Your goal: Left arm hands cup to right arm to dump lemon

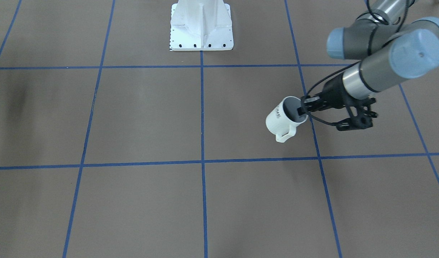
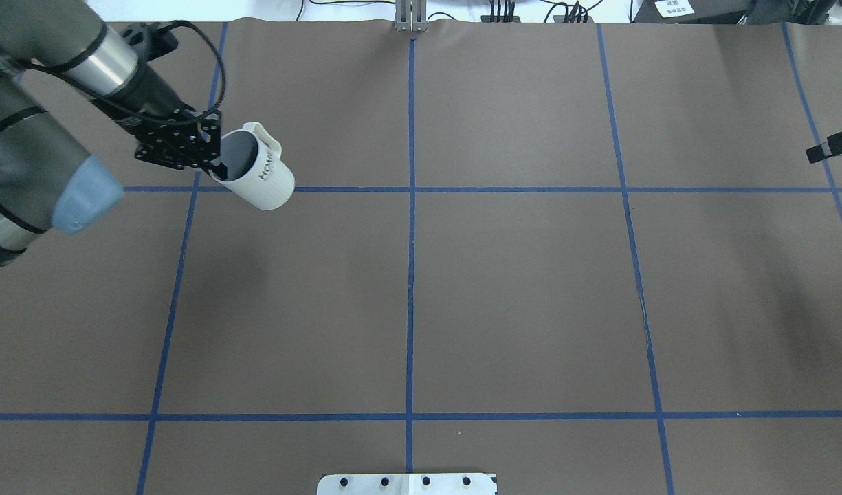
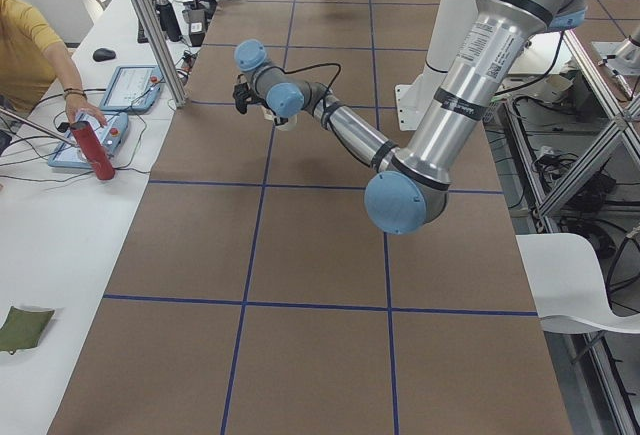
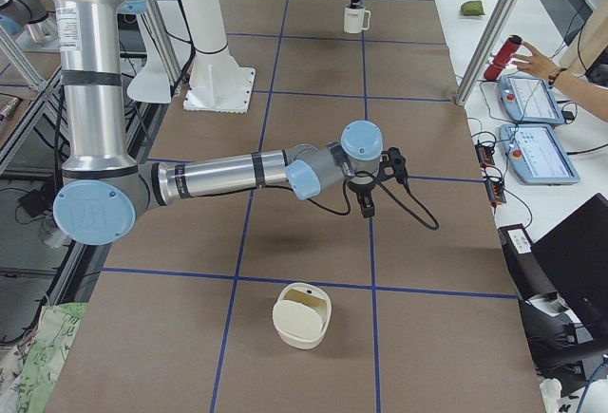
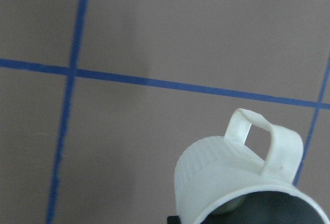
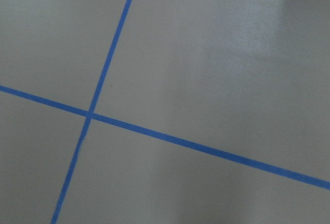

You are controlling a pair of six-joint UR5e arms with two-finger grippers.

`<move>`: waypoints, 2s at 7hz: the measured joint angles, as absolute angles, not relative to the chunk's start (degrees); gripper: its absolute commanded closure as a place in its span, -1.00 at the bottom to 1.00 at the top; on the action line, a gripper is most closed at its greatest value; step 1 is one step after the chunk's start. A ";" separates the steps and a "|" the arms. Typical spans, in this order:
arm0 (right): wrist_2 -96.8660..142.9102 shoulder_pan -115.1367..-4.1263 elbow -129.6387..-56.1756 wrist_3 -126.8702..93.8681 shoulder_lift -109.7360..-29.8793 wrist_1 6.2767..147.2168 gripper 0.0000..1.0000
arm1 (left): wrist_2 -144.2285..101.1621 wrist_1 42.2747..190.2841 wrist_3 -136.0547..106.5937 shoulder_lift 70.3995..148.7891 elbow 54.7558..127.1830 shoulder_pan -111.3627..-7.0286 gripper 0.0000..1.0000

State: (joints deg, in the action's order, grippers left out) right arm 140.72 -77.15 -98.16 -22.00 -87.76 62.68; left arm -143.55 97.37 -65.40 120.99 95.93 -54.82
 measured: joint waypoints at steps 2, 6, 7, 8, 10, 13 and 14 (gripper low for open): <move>135.99 -73.61 -98.36 -31.38 -86.46 48.40 -0.98 | -137.66 97.28 -77.62 131.19 90.60 -49.30 1.00; 110.13 -59.00 -100.30 -42.41 -83.74 31.45 -0.96 | -128.42 86.07 -92.88 152.86 75.63 -44.07 1.00; 104.27 -54.93 -101.44 -42.71 -82.96 30.87 -0.96 | -127.49 83.35 -94.35 156.75 72.73 -43.86 1.00; 98.66 -51.01 -102.05 -43.29 -81.94 30.67 -0.94 | -127.18 82.17 -95.48 158.55 71.53 -44.16 1.00; 83.91 -42.23 -102.21 -44.68 -79.58 30.60 -0.93 | -127.19 81.07 -97.02 159.95 71.17 -45.78 1.00; 67.33 -31.49 -100.76 -44.74 -74.93 30.59 -0.96 | -127.20 79.17 -97.38 160.64 71.11 -46.89 1.00; 64.10 -28.96 -100.51 -44.47 -74.12 30.60 -0.96 | -127.28 78.45 -97.87 160.73 71.12 -46.97 1.00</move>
